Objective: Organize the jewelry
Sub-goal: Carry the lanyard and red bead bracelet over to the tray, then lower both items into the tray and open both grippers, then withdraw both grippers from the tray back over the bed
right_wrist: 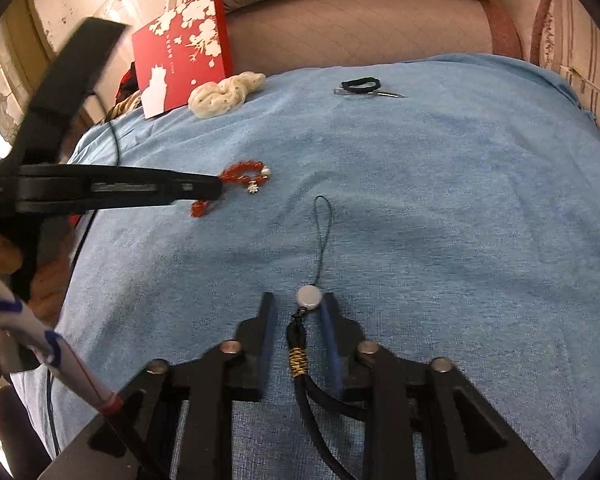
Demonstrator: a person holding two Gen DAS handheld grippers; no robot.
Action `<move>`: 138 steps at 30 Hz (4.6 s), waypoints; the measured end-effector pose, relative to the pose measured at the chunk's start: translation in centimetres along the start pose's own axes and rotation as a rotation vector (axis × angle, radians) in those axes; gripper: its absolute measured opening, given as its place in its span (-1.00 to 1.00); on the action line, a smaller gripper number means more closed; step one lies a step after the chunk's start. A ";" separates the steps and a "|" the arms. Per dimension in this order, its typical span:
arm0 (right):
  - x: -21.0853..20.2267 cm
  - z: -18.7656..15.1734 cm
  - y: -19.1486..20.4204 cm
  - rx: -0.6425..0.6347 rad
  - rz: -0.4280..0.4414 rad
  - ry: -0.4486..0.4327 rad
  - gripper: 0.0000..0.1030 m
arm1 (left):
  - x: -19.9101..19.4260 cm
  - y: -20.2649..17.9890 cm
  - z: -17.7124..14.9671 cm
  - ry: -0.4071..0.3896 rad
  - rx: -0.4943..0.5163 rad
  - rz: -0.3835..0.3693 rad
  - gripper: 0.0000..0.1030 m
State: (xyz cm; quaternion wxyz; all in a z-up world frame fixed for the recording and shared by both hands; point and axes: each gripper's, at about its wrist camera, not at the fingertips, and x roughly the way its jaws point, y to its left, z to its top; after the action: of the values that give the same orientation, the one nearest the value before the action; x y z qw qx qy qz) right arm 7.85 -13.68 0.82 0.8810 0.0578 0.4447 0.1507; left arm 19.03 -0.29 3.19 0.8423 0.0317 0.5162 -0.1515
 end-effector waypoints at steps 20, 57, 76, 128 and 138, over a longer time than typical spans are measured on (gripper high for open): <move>-6.7 1.3 4.8 0.023 0.119 -0.046 -0.77 | -20.8 8.4 -10.9 -0.192 -0.234 0.061 -0.86; -7.0 8.7 31.1 -0.340 0.333 -0.035 -0.77 | -26.4 28.9 -28.4 -0.191 -0.679 0.281 -0.86; 4.4 9.8 37.5 -0.435 0.167 0.075 -0.77 | -26.1 29.8 -29.7 -0.214 -0.677 0.432 -0.57; -4.6 -2.5 24.8 -0.325 0.186 0.140 -0.18 | -38.2 11.4 -28.9 -0.715 -0.613 0.871 1.00; -8.9 -3.8 21.1 -0.305 0.079 0.018 -0.03 | -38.1 4.6 -23.9 -0.739 -0.487 0.746 1.00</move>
State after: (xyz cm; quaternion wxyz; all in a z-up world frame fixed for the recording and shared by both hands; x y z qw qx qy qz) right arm -4.72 3.37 10.33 0.8690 -0.0606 0.4219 0.2515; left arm -16.21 17.61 25.08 0.9461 -0.0383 0.1617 0.2780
